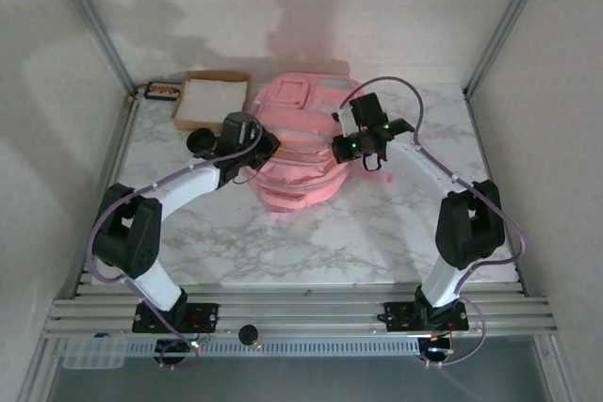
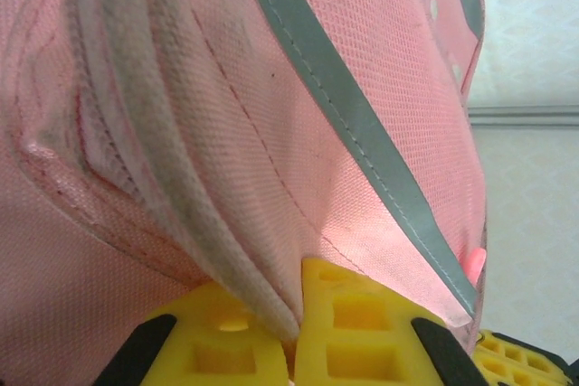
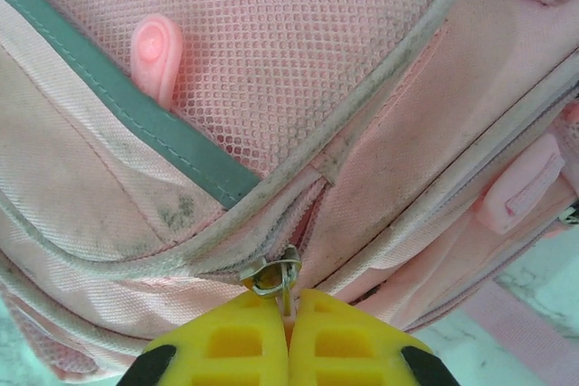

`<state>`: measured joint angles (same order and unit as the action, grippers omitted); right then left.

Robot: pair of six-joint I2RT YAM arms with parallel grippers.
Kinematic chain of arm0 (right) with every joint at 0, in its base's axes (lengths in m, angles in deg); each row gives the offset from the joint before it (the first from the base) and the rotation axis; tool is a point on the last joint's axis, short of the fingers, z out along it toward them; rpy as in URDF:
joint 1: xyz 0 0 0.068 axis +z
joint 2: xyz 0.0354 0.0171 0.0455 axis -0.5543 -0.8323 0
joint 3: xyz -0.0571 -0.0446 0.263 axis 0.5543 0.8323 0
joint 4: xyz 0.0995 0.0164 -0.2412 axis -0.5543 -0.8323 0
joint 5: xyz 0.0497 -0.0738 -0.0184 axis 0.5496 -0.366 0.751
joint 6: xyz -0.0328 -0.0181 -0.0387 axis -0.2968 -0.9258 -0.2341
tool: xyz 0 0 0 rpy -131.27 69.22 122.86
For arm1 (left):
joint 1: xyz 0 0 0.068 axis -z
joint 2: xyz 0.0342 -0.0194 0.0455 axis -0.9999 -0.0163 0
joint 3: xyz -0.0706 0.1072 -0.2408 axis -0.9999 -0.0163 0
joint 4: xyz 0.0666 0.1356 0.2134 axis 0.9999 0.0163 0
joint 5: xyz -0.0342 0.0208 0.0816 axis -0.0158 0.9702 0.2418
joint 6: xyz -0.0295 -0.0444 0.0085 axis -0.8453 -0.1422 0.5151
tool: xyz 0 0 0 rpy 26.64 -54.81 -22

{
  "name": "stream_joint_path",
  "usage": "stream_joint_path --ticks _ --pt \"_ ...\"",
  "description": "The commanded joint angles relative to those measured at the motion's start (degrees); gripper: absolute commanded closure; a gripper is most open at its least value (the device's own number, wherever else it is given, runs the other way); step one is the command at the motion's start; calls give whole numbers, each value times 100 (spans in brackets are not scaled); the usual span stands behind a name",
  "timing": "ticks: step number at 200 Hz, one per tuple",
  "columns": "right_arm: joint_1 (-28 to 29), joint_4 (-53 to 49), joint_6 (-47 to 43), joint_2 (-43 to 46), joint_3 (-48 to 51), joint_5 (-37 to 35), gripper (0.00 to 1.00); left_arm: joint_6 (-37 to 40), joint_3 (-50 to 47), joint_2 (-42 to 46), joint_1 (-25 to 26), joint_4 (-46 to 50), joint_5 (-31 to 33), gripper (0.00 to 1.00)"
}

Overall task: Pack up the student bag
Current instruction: Zip the student bag at the center of the table, then reset both arms

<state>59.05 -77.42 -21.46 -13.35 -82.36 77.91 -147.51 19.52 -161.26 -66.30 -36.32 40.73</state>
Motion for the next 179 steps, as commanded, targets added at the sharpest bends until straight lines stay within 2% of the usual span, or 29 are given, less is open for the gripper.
stream_joint_path --ticks 1,14,35,43,59,67,83,92,100,110,123,130,138,150,179 --pt "-649 -350 -133 78 -41 -1834 100 675 109 -146 -703 936 1523 100" --pt "-643 -293 -108 190 13 -1579 96 781 159 -113 -680 903 1474 100" --pt "-651 18 -63 577 165 -863 66 812 270 -107 -599 744 950 100" --pt "-670 111 -2 754 173 -753 52 859 293 -77 -590 720 715 83" --pt "-793 310 141 1084 277 -746 35 1000 192 180 -584 789 572 49" --pt "-932 522 263 1239 450 -854 24 1020 90 373 -598 862 610 38" --pt "-1337 918 677 1360 874 -1311 2 1089 -175 946 -611 896 786 25" --pt "-1579 1279 945 1464 1240 -1804 1 1277 -239 1286 -641 1062 1051 14" --pt "-1804 1737 1109 1624 1663 -2306 1 1533 -246 1572 -703 1314 1609 1" --pt "-2146 2323 1314 1830 2203 -2763 1 1989 -266 1867 -818 1611 2585 1" --pt "-2597 3247 1390 2016 2957 -3038 1 2574 -566 2078 -1031 1619 4387 0" --pt "-2780 3800 1322 2048 3370 -3072 1 2932 -852 2147 -1217 1354 5028 0" --pt "-2925 4555 1140 2047 3850 -2920 1 3365 -1395 2250 -1327 617 5614 0" --pt "-2995 5478 788 2009 4396 -2706 1 4007 -2297 2410 -1495 -770 5470 0" --pt "-3042 6751 399 2114 5236 -1985 1 4569 -3636 2531 -1538 -3062 4749 0"
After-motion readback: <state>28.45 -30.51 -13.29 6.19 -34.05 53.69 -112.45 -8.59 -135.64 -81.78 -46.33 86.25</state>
